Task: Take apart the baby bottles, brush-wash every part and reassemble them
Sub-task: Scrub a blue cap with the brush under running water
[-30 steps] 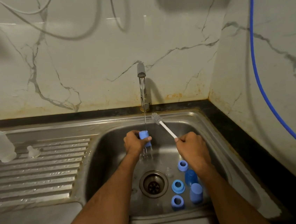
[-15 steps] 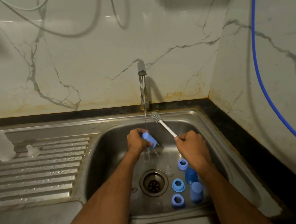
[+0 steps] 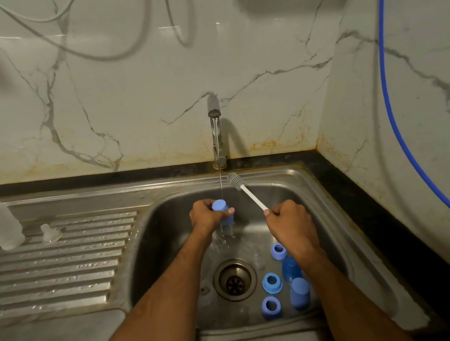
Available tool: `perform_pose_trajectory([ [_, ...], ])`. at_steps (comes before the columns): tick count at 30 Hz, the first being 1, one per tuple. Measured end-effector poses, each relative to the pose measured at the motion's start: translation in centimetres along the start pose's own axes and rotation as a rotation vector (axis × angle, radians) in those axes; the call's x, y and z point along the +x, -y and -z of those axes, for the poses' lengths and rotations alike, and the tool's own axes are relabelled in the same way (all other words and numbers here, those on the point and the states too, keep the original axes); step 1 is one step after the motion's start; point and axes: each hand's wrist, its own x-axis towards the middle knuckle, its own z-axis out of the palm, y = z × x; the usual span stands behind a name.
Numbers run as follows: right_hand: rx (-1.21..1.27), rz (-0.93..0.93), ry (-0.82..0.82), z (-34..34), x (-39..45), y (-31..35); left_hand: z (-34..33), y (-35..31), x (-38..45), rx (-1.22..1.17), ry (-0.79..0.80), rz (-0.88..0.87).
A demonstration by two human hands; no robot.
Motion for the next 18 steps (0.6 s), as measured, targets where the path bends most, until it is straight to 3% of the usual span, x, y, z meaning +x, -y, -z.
perform_pose_trajectory([
  [18, -0.114, -0.059, 0.135, 0.0, -2.1, -1.0, 0.2, -2.1, -2.7, 0.141, -0.064, -0.175],
])
